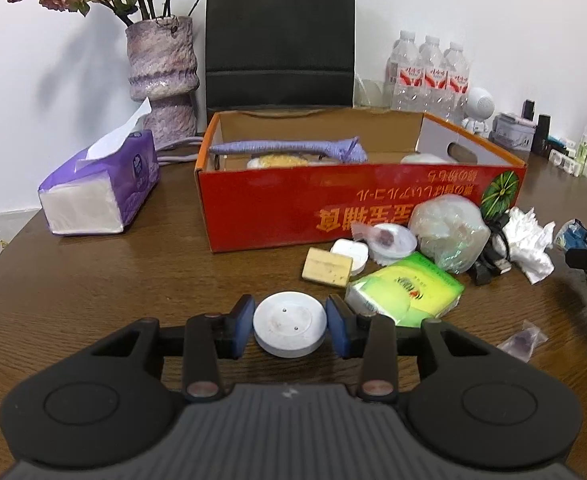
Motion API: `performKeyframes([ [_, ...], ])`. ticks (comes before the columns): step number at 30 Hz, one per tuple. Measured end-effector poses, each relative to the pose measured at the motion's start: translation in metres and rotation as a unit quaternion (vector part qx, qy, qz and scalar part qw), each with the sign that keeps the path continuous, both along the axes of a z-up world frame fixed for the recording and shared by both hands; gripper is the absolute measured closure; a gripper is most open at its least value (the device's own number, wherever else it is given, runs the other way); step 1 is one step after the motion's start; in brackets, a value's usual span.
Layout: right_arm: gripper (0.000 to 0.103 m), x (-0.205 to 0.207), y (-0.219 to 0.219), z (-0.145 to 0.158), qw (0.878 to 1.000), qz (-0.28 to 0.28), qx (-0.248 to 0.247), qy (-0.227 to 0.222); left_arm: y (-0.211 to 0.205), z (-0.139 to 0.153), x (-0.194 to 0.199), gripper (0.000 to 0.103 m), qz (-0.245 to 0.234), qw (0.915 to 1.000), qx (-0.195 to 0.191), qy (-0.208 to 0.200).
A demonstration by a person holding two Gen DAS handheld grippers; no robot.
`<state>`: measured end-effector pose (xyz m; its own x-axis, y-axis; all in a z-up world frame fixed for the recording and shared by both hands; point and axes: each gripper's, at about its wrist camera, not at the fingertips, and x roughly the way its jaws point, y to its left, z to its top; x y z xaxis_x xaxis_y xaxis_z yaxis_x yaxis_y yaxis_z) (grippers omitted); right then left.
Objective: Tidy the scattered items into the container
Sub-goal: 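Grasp the blue snack packet with the right tool while the left tool grasps the white puck, then carry the packet and puck over the box and release both inside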
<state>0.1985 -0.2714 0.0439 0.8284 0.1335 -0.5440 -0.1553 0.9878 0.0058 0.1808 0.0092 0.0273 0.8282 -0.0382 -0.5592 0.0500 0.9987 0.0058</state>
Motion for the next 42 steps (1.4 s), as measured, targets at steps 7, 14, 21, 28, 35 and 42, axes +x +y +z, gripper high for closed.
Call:
performKeyframes([
  [7,0.075,0.005,0.009,0.031,0.999,0.017,0.018,-0.033,-0.001,0.035,0.009,0.063,-0.004,0.9988,-0.025,-0.042],
  [14,0.075,0.044,0.047,0.065,0.997,0.037,0.038,-0.06,-0.008,0.069,0.044,0.063,0.008,0.9942,-0.064,-0.086],
  [21,0.075,0.092,0.082,0.091,0.993,0.04,0.076,-0.079,-0.01,0.086,0.088,0.063,0.023,0.99,-0.085,-0.11],
  [28,0.075,0.139,0.1,0.09,0.992,0.023,0.098,-0.076,-0.003,0.076,0.142,0.063,0.053,0.9892,-0.091,-0.102],
  [35,0.075,0.169,0.107,0.068,0.996,0.028,0.075,-0.035,-0.01,0.056,0.164,0.063,0.055,0.9933,-0.068,-0.076],
  [42,0.074,0.173,0.109,0.058,0.997,0.033,0.072,-0.015,-0.012,0.049,0.164,0.063,0.051,0.9947,-0.06,-0.067],
])
